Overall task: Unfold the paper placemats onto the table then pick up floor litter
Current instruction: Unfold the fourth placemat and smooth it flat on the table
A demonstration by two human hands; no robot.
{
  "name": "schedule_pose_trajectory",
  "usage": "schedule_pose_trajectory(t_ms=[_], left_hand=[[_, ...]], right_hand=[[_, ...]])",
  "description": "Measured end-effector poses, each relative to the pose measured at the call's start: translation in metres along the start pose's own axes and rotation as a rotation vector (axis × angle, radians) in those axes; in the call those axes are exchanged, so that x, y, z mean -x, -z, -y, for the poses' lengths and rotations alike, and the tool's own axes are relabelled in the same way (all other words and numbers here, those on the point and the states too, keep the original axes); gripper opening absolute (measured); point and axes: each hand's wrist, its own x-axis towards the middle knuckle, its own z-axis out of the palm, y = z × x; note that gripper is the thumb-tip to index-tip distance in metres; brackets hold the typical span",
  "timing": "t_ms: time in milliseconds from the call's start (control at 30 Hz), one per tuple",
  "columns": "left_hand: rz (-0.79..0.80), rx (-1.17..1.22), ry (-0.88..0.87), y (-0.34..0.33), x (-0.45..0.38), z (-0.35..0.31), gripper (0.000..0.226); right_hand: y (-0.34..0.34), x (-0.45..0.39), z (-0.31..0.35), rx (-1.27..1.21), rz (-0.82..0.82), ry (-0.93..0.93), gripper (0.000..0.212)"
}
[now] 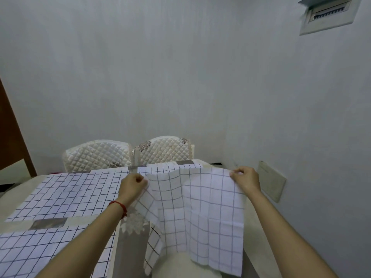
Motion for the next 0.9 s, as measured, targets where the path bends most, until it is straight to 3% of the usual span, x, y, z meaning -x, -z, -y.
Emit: schedule_pose_trajectory(t_ms=[300,433,533,667,767,900], left_hand=[[-0.209,0.032,-0.304,0.034,-0.023,-0.022,0.013],[-0.235,-0.066,-0.487,0.034,0.010,-0.001,0.009],[-0.198,-0.137,-0.560,0.017,0.039,0.033,0.005],[-0.099,-0.230,-0.559,-0.011,0.072,0.082,0.008],[-0.031,-0.283,-0.535,-0.029,0.096,0.111,0.006],[0.063,-0.340,-0.504,-0.049,0.124,0.139,0.025]], right_hand=[[0.018,-0.011,0.003,-0.244,-0.237,0.228,0.003],[0.022,0.022,-0.033,-0.322,-0.200,0.146,0.018],[0.014,0.048,-0.068,-0.312,-0.173,0.050,0.015],[0.000,0.074,-0.111,-0.257,-0.092,-0.032,0.035],[-0.008,0.089,-0.138,-0.180,-0.049,-0.082,0.028],[-0.016,0.108,-0.174,-0.078,-0.001,-0.158,0.016]])
